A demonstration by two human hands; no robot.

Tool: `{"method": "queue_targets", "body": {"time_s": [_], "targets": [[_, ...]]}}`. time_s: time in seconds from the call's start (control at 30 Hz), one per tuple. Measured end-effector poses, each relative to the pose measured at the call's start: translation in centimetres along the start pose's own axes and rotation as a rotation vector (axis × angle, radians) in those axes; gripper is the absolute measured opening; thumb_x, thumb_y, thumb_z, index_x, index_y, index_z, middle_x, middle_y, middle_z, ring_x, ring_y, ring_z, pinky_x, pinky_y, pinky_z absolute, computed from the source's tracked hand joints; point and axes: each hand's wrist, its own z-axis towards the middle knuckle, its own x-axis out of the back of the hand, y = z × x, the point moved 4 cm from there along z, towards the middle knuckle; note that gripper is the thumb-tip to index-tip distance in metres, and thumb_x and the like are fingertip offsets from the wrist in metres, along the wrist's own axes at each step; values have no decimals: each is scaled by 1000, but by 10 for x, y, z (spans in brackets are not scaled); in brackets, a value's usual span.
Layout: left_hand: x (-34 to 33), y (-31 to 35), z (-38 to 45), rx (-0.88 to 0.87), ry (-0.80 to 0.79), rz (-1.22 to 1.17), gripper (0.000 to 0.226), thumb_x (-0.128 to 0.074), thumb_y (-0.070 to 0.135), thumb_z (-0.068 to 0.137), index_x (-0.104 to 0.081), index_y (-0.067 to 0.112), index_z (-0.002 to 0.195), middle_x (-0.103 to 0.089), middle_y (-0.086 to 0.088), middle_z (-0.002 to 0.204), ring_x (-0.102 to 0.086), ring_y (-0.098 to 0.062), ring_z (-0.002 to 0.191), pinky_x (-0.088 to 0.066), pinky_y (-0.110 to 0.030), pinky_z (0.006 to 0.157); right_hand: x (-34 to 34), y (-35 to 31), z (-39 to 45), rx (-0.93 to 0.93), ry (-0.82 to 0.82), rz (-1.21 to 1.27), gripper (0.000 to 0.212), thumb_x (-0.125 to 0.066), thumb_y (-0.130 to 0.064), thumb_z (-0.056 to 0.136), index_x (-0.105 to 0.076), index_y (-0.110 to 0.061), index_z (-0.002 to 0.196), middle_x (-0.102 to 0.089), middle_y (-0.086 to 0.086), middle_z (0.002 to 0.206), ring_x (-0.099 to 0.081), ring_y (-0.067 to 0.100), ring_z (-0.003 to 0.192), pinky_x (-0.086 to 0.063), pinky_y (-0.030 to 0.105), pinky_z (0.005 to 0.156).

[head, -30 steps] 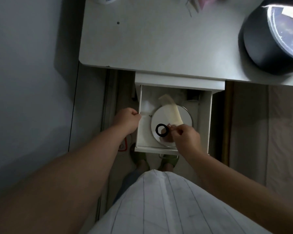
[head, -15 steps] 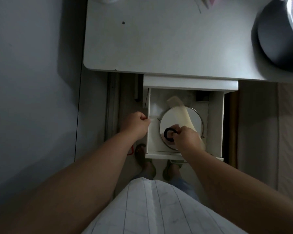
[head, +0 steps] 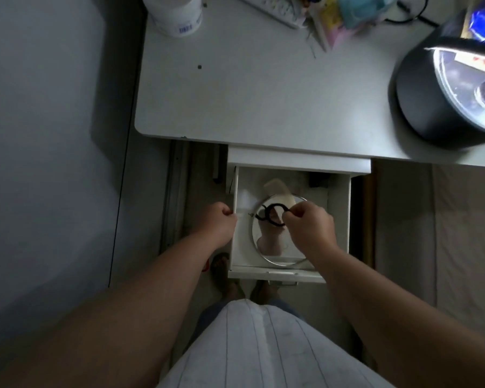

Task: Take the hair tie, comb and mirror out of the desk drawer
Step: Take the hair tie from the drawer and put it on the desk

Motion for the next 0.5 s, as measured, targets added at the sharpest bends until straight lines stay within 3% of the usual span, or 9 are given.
{"method": "queue_targets", "body": {"time_s": [0.07, 0.2, 0.23, 0.33, 0.43, 0.5], "targets": [[7, 2, 9, 39, 69, -113, 19, -52, 20, 91, -60, 8, 104, -61, -9, 94, -57, -19, 80, -41, -27, 64, 15, -35, 20, 101, -16, -1, 9, -56, -20, 87, -63, -17, 82, -57, -5, 68, -51, 8, 59, -35, 18, 47], [4, 2, 3, 76, 17, -162, 23, -51, 14, 92, -60, 5, 111, -63, -15, 107, -60, -25, 89, -41, -29, 73, 29, -67, 33, 171, 15, 63, 10, -55, -18, 87, -62, -17, 79, -60, -2, 68, -53, 10, 57, -41, 19, 47], [3, -2, 1, 73, 7, -154, 26, -50, 14, 93, -59, 2, 115, -62, -14, 104, -60, -25, 90, -40, -27, 72, 31, -73, 35, 184, 27, 62, 10, -55, -18, 87, -61, -18, 79, -60, -2, 68, -53, 9, 57, -42, 19, 47], [-1, -10, -4, 69, 16, -119, 27, -47, 16, 94, -57, 4, 116, -53, -2, 82, -47, -9, 66, -32, -21, 54, 37, -92, 39, 207, 55, 31, 10, -55, -19, 86, -64, -18, 82, -56, -6, 65, -46, 5, 57, -39, 21, 48], [-3, -21, -6, 94, 27, -113, 26, -49, 15, 93, -57, 7, 116, -53, -1, 83, -42, -6, 63, -30, -21, 51, 43, -102, 49, 201, 113, 25, 18, -55, -17, 83, -70, -7, 87, -59, 2, 71, -50, 15, 66, -48, 30, 63], [-5, -25, -8, 113, 15, -152, 25, -51, 16, 92, -58, 7, 114, -52, 1, 79, -43, -7, 63, -29, -22, 51, 46, -109, 58, 216, 135, -3, 21, -55, -16, 81, -70, -2, 87, -61, 6, 72, -51, 17, 66, -46, 28, 61]]}}
